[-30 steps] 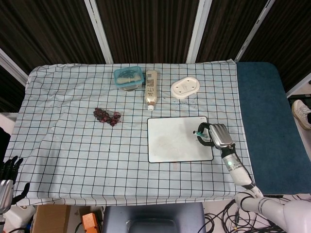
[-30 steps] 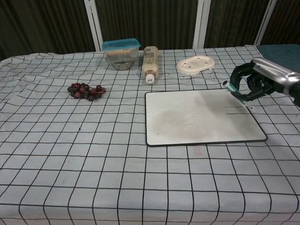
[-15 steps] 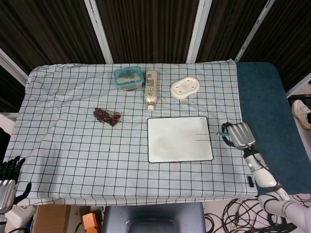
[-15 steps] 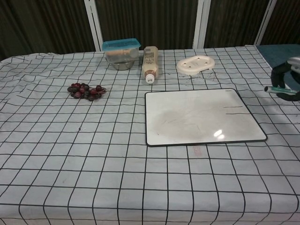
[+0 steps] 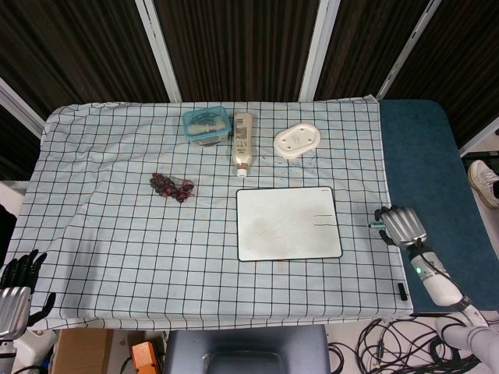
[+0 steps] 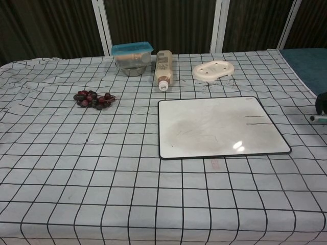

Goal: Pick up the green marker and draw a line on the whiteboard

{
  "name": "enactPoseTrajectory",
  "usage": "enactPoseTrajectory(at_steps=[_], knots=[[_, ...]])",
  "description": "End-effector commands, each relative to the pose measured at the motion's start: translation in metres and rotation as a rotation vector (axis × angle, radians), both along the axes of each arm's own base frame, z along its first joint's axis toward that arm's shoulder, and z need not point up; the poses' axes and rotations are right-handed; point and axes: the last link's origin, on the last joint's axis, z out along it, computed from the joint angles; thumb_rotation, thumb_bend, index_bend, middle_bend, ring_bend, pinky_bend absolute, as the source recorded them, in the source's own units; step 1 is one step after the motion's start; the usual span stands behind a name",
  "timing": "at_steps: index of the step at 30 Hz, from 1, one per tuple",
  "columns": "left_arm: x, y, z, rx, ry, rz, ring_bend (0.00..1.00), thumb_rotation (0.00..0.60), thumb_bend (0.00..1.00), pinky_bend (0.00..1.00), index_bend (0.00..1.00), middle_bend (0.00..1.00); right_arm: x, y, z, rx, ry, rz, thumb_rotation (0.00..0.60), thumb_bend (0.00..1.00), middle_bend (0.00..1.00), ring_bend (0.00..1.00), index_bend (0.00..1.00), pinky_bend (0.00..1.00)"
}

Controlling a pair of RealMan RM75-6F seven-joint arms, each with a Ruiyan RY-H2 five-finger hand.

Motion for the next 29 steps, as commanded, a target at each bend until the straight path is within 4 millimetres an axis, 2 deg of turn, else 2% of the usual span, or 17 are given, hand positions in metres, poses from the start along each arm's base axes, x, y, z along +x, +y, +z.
enactPoseTrajectory(at_steps=[1, 7, 11, 12, 14, 16, 18, 20, 23, 29], knots=[[0.001, -0.001, -0.001, -0.002, -0.002, -0.006, 0.0, 0.6, 0.39, 0.04, 0.0, 0.0, -0.001, 0.005, 0.004, 0.012, -0.009, -0.008, 0.6, 0.34, 0.3, 0.31, 0.24, 0.54], [0.003, -0.006, 0.002, 0.013, -0.004, -0.015, 0.0, 0.6, 0.39, 0.04, 0.0, 0.0, 0.002, 0.024, 0.019, -0.009, -0.074, 0.005, 0.6, 0.34, 0.28, 0.3, 0.22, 0.54], [0.005, -0.014, 0.006, 0.04, -0.007, -0.025, 0.0, 0.6, 0.39, 0.04, 0.0, 0.0, 0.015, 0.048, 0.042, -0.069, -0.163, 0.051, 0.6, 0.33, 0.23, 0.25, 0.17, 0.51], [0.007, -0.017, 0.008, 0.05, -0.005, -0.023, 0.0, 0.6, 0.39, 0.04, 0.0, 0.0, 0.019, 0.062, 0.052, -0.101, -0.174, 0.057, 0.6, 0.33, 0.2, 0.23, 0.16, 0.49], [0.01, -0.023, 0.011, 0.078, -0.001, -0.004, 0.0, 0.6, 0.39, 0.04, 0.0, 0.0, 0.021, 0.1, 0.074, -0.164, -0.126, 0.004, 0.6, 0.33, 0.08, 0.1, 0.08, 0.34], [0.017, -0.027, 0.013, 0.094, -0.006, 0.017, 0.0, 0.6, 0.39, 0.04, 0.0, 0.0, 0.031, 0.14, 0.091, -0.244, -0.073, -0.062, 0.6, 0.33, 0.01, 0.02, 0.01, 0.21], [0.022, -0.03, 0.013, 0.095, -0.01, 0.024, 0.0, 0.6, 0.39, 0.04, 0.0, 0.0, 0.042, 0.169, 0.101, -0.319, -0.097, -0.068, 0.6, 0.33, 0.0, 0.0, 0.0, 0.13], [0.027, -0.033, 0.011, 0.081, 0.015, 0.025, 0.0, 0.6, 0.39, 0.04, 0.0, 0.0, 0.045, 0.192, 0.107, -0.394, -0.155, -0.067, 0.6, 0.32, 0.0, 0.0, 0.0, 0.11], [0.034, -0.037, 0.006, 0.059, 0.023, 0.003, 0.0, 0.6, 0.39, 0.04, 0.0, 0.0, 0.045, 0.206, 0.11, -0.391, -0.13, -0.048, 0.6, 0.32, 0.0, 0.0, 0.0, 0.08], [0.035, -0.04, 0.003, 0.051, 0.04, -0.005, 0.0, 0.6, 0.39, 0.04, 0.0, 0.0, 0.044, 0.205, 0.104, -0.348, -0.126, -0.061, 0.6, 0.31, 0.0, 0.0, 0.0, 0.07]])
